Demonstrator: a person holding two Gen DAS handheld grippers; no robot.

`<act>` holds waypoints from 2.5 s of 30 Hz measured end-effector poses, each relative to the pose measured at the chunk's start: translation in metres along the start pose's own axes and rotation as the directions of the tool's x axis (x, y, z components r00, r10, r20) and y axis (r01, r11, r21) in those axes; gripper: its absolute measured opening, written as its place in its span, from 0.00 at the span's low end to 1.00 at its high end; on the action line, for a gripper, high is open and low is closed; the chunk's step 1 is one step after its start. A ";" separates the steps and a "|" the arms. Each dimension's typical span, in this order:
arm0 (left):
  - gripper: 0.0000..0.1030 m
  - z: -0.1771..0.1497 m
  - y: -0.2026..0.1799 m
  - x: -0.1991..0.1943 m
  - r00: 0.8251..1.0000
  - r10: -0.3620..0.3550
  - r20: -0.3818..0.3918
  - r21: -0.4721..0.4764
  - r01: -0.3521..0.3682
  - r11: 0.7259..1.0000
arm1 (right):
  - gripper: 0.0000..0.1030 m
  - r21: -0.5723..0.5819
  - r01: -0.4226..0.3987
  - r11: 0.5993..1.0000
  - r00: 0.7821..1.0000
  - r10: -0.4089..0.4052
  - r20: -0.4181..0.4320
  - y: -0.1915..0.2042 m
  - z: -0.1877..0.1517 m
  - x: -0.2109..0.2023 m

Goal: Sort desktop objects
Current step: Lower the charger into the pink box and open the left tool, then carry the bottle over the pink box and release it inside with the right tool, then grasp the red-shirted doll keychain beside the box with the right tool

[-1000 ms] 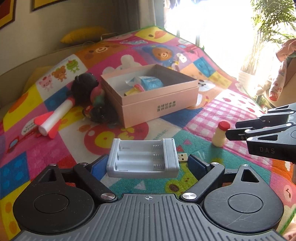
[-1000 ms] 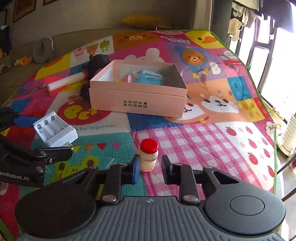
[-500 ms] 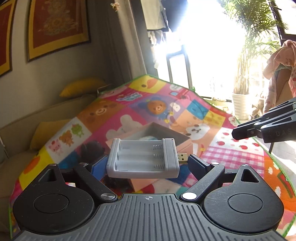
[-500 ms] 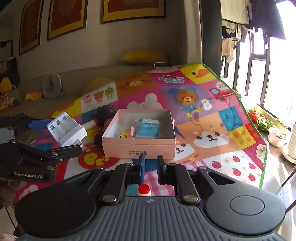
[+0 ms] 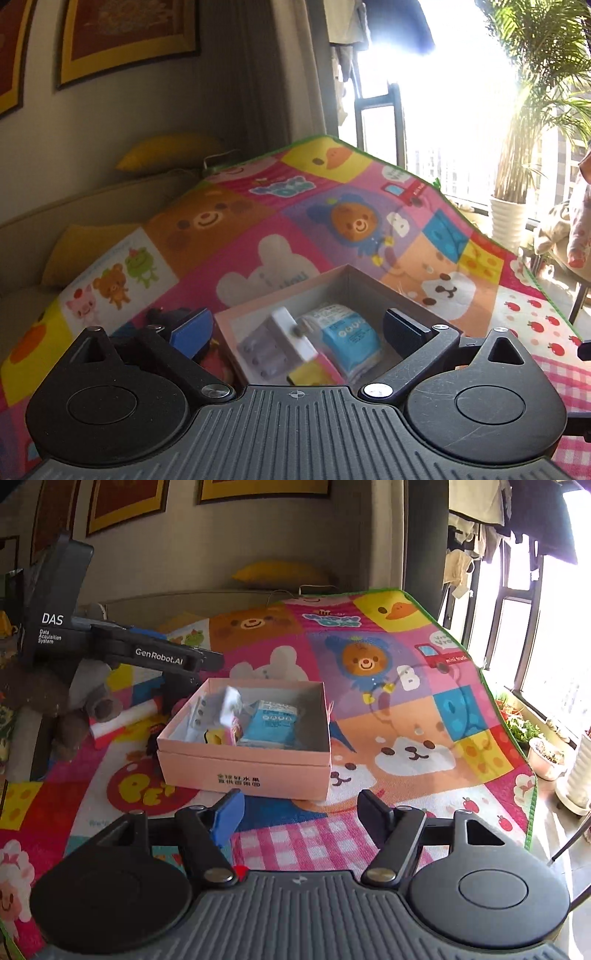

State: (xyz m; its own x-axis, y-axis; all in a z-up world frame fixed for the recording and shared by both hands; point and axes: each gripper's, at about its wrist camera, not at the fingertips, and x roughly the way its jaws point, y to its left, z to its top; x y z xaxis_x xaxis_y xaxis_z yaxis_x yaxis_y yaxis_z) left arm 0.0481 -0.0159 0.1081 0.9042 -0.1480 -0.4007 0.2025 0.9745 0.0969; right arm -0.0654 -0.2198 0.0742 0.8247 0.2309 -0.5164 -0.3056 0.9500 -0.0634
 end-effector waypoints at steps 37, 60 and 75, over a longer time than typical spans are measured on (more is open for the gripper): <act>1.00 -0.113 0.016 -0.052 0.963 -0.044 -0.267 -0.158 0.002 0.987 | 0.25 0.015 -0.011 1.000 1.000 0.011 0.023 0.012 0.103 0.058; 1.00 -0.149 0.148 -0.053 0.937 0.206 -0.283 -0.348 -0.301 0.888 | 0.32 -0.536 -0.097 0.839 0.995 0.084 -0.048 0.237 0.057 0.175; 1.00 -0.140 0.142 -0.047 0.942 0.209 -0.263 -0.316 -0.289 0.904 | 0.30 -0.490 -0.173 0.854 0.982 0.114 -0.149 0.213 0.034 0.158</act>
State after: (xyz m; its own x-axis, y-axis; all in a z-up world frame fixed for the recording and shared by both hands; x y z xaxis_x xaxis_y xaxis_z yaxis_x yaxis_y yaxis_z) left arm -0.0188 0.1534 0.0131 0.7953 0.1085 -0.5964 -0.1971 0.9767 -0.0850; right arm 0.0164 0.0262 0.0083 0.7042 0.3036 -0.6419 -0.6375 0.6684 -0.3832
